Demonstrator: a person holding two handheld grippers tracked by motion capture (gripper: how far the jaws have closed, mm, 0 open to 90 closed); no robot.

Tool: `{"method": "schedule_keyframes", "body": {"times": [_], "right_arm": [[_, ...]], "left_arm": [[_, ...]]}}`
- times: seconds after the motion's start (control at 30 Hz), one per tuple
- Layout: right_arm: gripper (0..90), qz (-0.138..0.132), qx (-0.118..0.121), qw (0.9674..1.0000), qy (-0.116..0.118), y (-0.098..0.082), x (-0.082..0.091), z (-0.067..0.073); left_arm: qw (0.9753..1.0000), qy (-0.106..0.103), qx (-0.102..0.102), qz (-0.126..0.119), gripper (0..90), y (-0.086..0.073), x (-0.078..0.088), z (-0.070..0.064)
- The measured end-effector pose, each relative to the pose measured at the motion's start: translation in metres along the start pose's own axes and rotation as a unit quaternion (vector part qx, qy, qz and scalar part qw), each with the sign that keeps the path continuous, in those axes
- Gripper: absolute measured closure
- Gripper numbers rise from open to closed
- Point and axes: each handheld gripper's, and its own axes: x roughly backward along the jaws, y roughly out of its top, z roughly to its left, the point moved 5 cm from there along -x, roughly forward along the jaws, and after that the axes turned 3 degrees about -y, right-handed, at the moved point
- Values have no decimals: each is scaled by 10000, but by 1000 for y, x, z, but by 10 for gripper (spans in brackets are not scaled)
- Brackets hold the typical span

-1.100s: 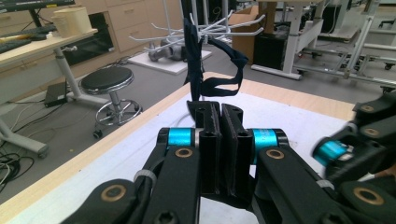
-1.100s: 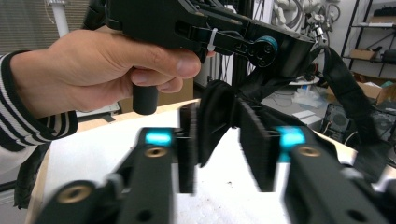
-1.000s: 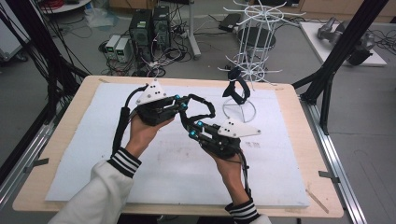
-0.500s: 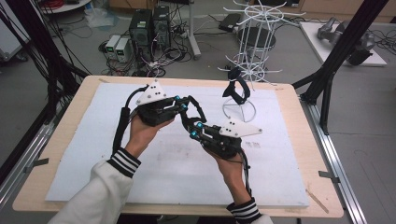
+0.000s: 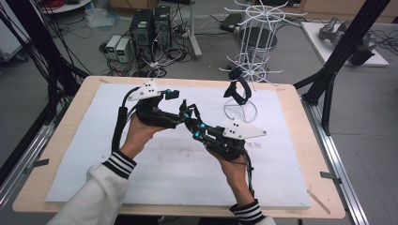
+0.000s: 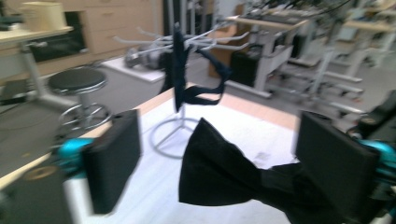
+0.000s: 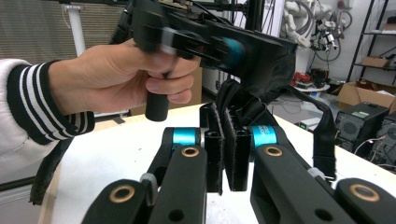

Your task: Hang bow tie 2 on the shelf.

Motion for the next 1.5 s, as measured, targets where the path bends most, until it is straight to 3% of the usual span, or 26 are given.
{"method": "schedule_keyframes", "body": {"times": [0.27,0.6,1.03,1.33,1.5], "right_arm": [[883,-17,-42,10000,-30,-1,3,-1],[882,-151,-31,9997,-182,2,18,-6],[882,-363,1,9982,-481,17,44,-17],[882,-440,29,9961,-769,26,65,-34],[881,-499,50,9941,-958,33,78,-43]], "left_arm": [[9998,-113,-114,-103,97,1,10,1],[9983,-402,-315,-268,93,-20,31,4],[9994,-63,-182,-294,93,-53,68,24],[9990,128,-357,-251,94,-79,93,25],[9990,255,-250,-263,94,-95,107,30]]}}
